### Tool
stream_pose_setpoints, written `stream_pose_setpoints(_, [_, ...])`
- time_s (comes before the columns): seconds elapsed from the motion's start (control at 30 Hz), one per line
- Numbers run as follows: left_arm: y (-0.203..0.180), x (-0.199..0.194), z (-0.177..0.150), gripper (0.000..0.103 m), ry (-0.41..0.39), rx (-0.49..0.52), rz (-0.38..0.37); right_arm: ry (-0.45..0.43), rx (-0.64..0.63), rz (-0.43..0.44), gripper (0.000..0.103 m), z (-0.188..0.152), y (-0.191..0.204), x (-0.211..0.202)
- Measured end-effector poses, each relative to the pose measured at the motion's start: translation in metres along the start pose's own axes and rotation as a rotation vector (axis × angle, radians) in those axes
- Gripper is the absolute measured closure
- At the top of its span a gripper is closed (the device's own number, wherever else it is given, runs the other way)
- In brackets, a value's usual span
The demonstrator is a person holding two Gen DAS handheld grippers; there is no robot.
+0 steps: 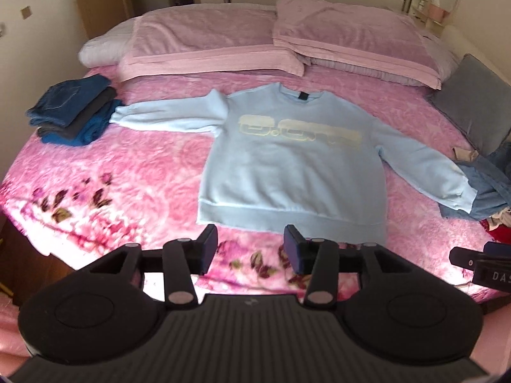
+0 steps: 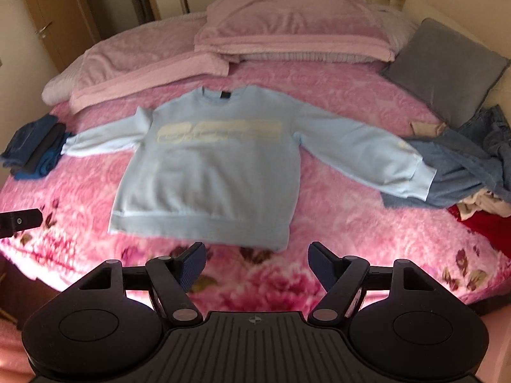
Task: Fold clothes
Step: 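Release the collar and pull both grippers back from the spread sweatshirt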
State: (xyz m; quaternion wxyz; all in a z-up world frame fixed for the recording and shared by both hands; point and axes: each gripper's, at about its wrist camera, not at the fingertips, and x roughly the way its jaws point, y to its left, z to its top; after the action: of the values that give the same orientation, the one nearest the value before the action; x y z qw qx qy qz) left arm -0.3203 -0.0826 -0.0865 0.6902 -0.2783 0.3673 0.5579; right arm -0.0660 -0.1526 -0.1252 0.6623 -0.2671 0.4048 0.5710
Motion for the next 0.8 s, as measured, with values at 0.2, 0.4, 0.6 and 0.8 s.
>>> stream_pose_setpoints(0.2, [0.011, -0.02, -0.021, 0.059, 0.002, -0.031, 0.043, 0.026, -0.063, 0.01, 0.029, -0.015, 0.011, -0.009])
stream_pose_setpoints(0.4, [0.01, -0.031, -0.036, 0.058, 0.017, -0.045, 0.056, 0.045, -0.085, 0.023, 0.029, -0.029, 0.013, -0.012])
stream_pose_setpoints(0.6, [-0.001, -0.041, -0.042, 0.053, 0.001, -0.032, 0.051, 0.053, -0.075, 0.025, 0.029, -0.037, 0.007, -0.018])
stream_pose_setpoints(0.8, [-0.02, -0.046, -0.038, 0.052, -0.022, 0.003, 0.027, 0.033, -0.05, 0.009, 0.029, -0.04, -0.005, -0.027])
